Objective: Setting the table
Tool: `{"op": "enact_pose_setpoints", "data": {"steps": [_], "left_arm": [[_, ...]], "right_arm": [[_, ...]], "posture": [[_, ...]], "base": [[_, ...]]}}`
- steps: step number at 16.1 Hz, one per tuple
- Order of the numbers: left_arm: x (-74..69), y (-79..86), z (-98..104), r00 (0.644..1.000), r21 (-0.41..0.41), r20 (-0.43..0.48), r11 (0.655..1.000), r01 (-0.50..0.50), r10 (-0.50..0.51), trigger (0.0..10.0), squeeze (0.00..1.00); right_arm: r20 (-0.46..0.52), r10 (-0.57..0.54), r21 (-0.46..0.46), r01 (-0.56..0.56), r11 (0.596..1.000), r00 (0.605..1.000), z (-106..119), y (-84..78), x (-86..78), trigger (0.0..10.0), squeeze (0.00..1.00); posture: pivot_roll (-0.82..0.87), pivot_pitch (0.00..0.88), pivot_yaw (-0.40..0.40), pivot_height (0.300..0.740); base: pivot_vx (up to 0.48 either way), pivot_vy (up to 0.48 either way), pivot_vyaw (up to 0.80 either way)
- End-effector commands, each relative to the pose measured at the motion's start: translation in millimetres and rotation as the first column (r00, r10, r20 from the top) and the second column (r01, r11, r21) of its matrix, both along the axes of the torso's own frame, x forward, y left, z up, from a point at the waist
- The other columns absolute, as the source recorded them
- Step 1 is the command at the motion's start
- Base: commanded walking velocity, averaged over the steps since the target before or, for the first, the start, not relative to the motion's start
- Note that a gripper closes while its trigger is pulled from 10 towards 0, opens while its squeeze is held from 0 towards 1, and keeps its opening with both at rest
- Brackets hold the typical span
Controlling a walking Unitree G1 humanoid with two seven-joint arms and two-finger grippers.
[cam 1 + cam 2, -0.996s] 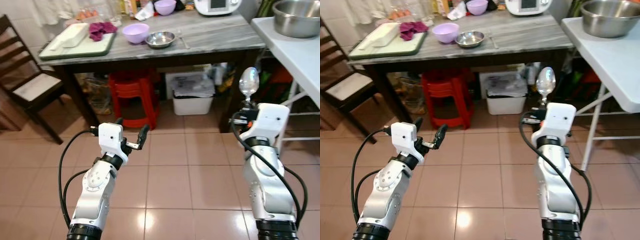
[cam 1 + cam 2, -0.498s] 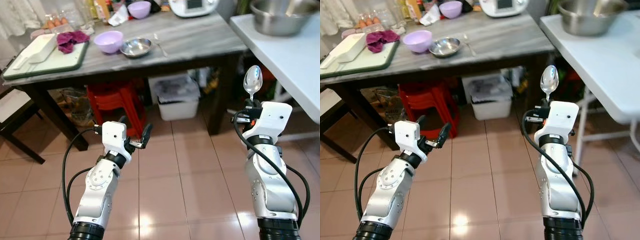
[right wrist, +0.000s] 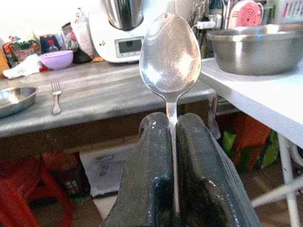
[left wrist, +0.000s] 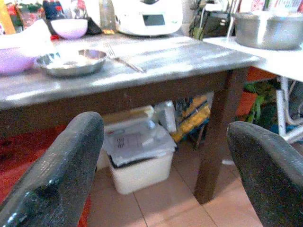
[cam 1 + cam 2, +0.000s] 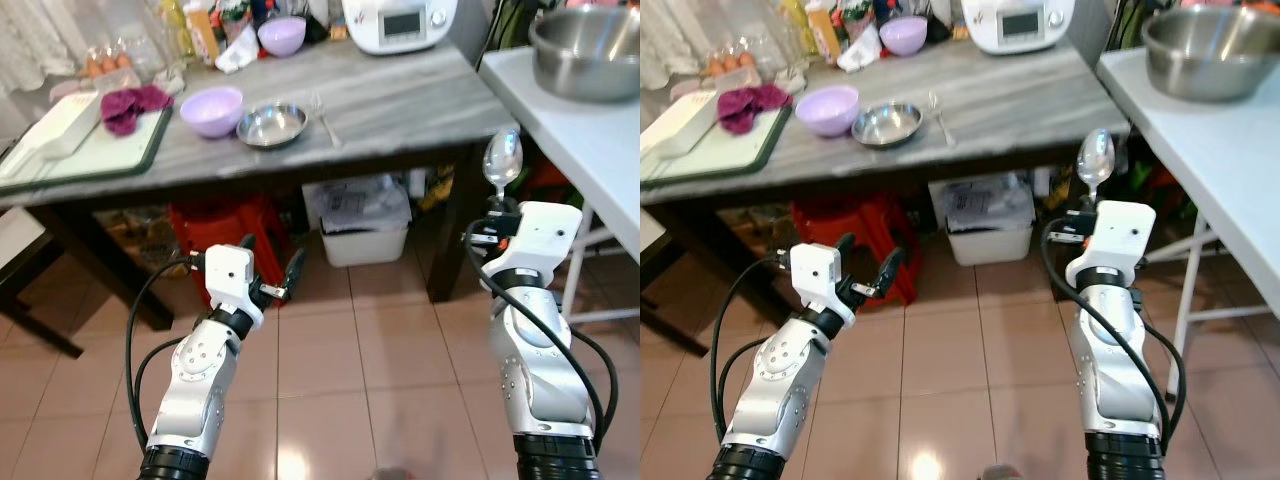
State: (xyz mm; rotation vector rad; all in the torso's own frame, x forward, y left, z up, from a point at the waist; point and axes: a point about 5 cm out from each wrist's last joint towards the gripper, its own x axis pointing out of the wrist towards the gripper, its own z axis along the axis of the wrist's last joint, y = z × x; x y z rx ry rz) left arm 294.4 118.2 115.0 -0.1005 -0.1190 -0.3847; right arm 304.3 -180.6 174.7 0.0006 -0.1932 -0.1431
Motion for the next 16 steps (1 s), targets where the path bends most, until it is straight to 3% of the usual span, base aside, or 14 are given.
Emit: {"op": "enact_pose_setpoints", "data": {"steps": [1, 9, 16], "left_arm": [[0.2, 10.5, -1.1, 1.000, 0.016, -0.004, 1.000, -0.026, 0.027, 10.0, 0.00], [-0.1, 10.2, -0.9, 1.000, 0.021, -0.007, 1.000, -0.017, 0.017, 10.0, 0.00], [-0.3, 8.7, -2.0, 1.000, 0.021, -0.014, 1.000, -0.014, 0.015, 10.0, 0.00]], "right_arm": [[0.022, 0.027, 0.002, -0.027, 1.000, 0.999, 4.8, 10.2, 0.7, 10.0, 0.00], [0.023, 0.029, 0.001, -0.029, 1.000, 0.999, 4.4, 11.5, 0.5, 10.0, 0.00], [0.024, 0.030, 0.001, -0.030, 1.000, 0.999, 4.7, 11.6, 0.6, 10.0, 0.00]], "posture": [[-0.20, 0.103, 0.104, 0.740], [-0.20, 0.104, 0.109, 0.740], [-0.20, 0.106, 0.108, 0.740]], "base": [[0.480, 0.000, 0.00], [0.480, 0.000, 0.00], [0.480, 0.000, 0.44]]}}
